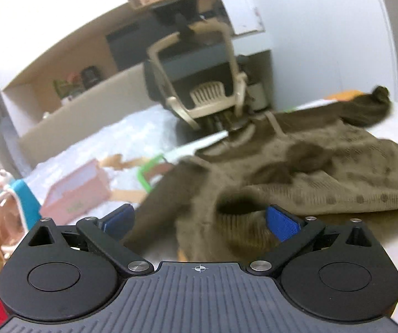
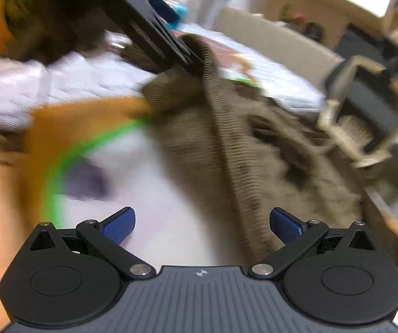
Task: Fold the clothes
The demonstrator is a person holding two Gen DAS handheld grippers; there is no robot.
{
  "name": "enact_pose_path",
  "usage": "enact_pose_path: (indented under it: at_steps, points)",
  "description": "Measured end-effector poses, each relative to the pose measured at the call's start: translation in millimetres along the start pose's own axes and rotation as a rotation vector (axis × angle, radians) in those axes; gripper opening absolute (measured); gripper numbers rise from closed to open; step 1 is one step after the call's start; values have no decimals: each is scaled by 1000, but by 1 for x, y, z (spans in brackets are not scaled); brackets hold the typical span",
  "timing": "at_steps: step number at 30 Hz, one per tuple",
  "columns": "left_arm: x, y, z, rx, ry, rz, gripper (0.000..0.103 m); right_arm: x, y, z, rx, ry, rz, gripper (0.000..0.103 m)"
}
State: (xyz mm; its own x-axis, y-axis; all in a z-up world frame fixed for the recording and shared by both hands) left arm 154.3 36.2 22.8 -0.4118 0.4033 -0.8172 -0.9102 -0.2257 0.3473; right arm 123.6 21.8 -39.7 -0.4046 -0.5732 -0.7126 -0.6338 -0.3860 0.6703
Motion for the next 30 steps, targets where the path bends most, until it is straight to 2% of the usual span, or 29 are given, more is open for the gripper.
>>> enact_pose_path:
  at_steps: [3,6,7,11,15,17,19,21,23,26,28,30]
  points:
    - [8,4,-1,23,11,22,103,11,11,-56,185,-145,-14,103]
    - [19,23,-15,162,43,50,103,27,30,-89,334,-188,-11,103]
    - [21,25,-19,189,45,59,103,31,34,-94,342,-203,-9,103]
    - [17,6,-32,157,5,83,103,42,34,-84,213,-234,11,103]
    - [13,-14,-45,125,-36,107,103,40,33,-59,38,-254,-21,103]
    - [11,-23,-52,109,-57,119,103,39,28,-46,8,-222,-10,103]
    - [9,-33,-58,93,-77,131,103,41,23,-41,54,-162,23,103]
    - [12,-40,-49,41,-107,138,103,45,25,-48,146,-124,36,103]
    - [17,-36,-27,-36,-119,122,103,49,37,-64,285,-117,20,103]
    - [24,-17,12,-193,-136,66,103,55,59,-85,475,-116,-8,103]
    - [33,-3,36,-270,-131,56,103,62,66,-91,498,-135,2,103]
    - [43,10,54,-286,-84,79,103,72,66,-93,480,-162,24,103]
Point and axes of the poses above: each gripper's, at about its wrist camera, not at the fingertips, and y roughly against the way its jaws point, z to its left, x to its underside, the point moved 6 cm from there along -y, roughly the way its jaws point, and after that the axes turned 14 degrees about -x, right-handed, at the moved point
